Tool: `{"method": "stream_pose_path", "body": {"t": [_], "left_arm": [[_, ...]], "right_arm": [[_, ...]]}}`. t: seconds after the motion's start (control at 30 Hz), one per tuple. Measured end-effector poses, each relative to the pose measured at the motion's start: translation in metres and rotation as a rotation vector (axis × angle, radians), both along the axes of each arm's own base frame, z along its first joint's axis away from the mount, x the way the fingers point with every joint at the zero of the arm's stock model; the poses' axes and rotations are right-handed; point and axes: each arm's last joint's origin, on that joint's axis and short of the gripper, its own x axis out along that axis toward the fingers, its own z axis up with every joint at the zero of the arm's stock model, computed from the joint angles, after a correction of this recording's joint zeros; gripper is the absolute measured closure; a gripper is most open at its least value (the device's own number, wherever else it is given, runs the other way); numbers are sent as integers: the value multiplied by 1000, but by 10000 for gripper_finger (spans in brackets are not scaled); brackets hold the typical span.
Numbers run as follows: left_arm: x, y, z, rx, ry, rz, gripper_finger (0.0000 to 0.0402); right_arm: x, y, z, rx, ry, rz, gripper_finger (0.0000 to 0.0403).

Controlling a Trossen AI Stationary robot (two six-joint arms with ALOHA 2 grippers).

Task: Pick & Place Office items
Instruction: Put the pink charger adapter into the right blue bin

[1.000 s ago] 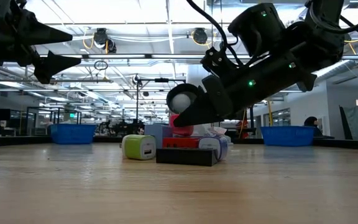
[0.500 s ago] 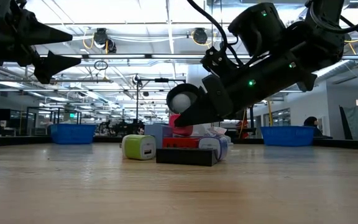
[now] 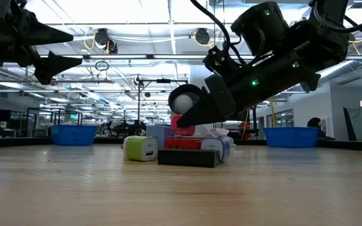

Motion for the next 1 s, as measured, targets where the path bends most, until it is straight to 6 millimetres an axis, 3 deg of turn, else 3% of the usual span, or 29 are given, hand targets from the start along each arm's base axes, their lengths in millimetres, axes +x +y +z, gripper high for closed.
{"method": "stream_pose_path", "body": {"t": [0.6, 1.0], "left_arm": [[0, 0, 0, 0, 0, 0, 78], [0, 0, 0, 0, 0, 0, 78]], "right_arm": [[0, 1, 1, 28, -2, 44, 225], [-5, 3, 39, 37, -94, 101, 225]]}}
